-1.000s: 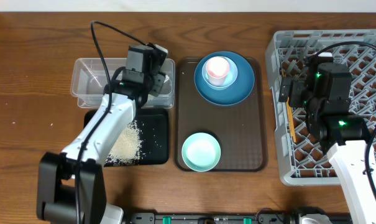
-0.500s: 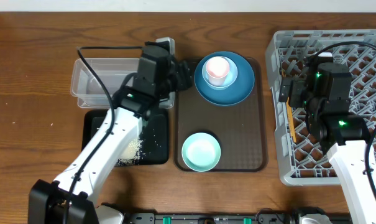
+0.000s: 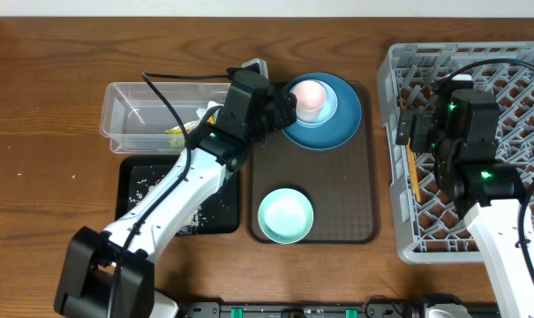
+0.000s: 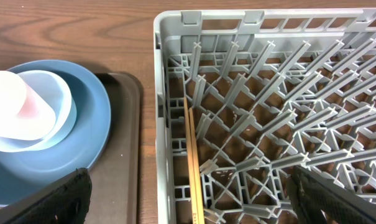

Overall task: Sort waste into correct bins and load items into the dishwasher rack
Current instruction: 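Move the left gripper over the pink-white cup on the blue plate and grasp it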

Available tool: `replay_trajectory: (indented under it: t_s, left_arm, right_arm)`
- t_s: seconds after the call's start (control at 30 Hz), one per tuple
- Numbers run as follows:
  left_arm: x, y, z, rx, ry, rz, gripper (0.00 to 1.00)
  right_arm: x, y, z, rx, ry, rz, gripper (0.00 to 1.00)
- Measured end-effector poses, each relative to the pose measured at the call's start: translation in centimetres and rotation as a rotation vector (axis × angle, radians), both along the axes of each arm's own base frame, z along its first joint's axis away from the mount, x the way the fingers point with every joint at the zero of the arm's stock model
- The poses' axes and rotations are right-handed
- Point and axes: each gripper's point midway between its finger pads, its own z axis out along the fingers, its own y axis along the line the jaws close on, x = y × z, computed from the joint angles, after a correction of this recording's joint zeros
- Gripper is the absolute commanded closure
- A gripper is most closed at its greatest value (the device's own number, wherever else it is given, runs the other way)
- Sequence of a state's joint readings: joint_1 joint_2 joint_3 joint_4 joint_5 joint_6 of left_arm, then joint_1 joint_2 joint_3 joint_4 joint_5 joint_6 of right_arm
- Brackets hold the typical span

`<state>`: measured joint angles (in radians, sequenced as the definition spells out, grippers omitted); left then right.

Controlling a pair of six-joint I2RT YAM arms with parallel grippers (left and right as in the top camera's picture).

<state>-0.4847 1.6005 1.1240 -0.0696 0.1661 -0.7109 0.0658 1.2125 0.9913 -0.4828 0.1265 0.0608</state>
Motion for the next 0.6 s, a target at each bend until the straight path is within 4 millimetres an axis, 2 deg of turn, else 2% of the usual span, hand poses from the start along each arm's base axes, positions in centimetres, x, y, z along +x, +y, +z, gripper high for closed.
replay_trajectory:
  t_s: [0.37, 0.6]
  left_arm:
    - [0.1, 0.2, -0.2, -0.003, 0.011, 0.022, 0.45]
    - [0.9, -0.1, -2.7, 0.020, 0.044, 0.031, 0.45]
  right_arm:
    - [0.0, 0.2, 0.0, 0.008, 0.000, 0.009, 0.01]
    - [0.0, 0.3, 0.0, 0.012, 0.000, 0.015, 0.01]
